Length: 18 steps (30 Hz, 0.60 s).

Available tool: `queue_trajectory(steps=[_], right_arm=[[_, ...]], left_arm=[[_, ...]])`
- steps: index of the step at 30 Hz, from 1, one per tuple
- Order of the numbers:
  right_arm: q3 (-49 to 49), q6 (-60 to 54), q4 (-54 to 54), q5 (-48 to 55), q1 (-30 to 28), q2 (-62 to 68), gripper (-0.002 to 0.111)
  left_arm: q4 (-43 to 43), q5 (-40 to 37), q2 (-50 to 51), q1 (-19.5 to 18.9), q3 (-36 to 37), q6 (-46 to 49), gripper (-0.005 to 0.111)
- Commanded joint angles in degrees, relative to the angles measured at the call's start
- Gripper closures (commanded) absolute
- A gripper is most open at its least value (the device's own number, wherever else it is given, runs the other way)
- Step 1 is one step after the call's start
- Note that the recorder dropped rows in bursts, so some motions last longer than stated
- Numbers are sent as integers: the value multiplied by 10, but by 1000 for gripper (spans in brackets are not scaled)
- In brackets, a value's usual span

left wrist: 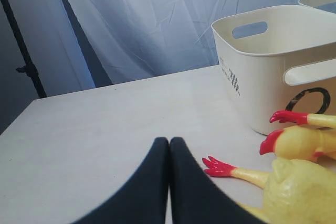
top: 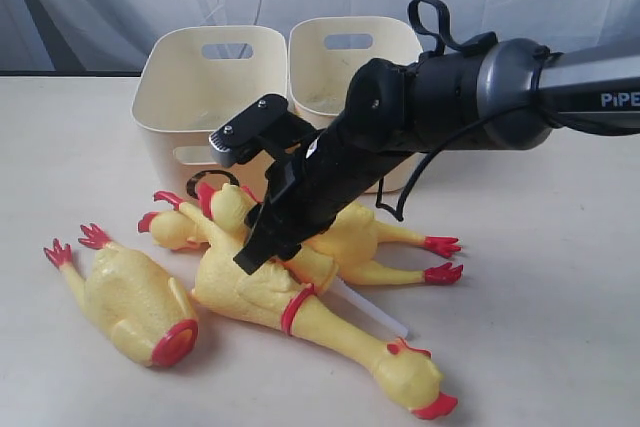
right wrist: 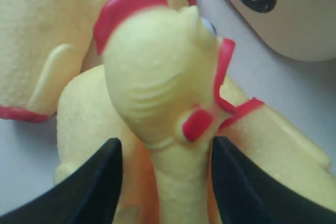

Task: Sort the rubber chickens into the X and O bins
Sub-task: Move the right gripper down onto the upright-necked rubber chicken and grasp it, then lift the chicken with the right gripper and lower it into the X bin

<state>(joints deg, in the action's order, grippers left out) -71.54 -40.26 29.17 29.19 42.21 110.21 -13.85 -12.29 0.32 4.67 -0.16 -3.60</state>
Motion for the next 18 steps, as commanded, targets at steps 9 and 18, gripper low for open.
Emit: queue_trajectory(steps=[9,18], right_arm=[[-2,1,-3,6,1,3,102],[-2,2,-3,23,1,-11,109]], left_arm=[[-4,3,-3,-1,2,-3,107],[-4,3,-3,-1,2,-3,107]])
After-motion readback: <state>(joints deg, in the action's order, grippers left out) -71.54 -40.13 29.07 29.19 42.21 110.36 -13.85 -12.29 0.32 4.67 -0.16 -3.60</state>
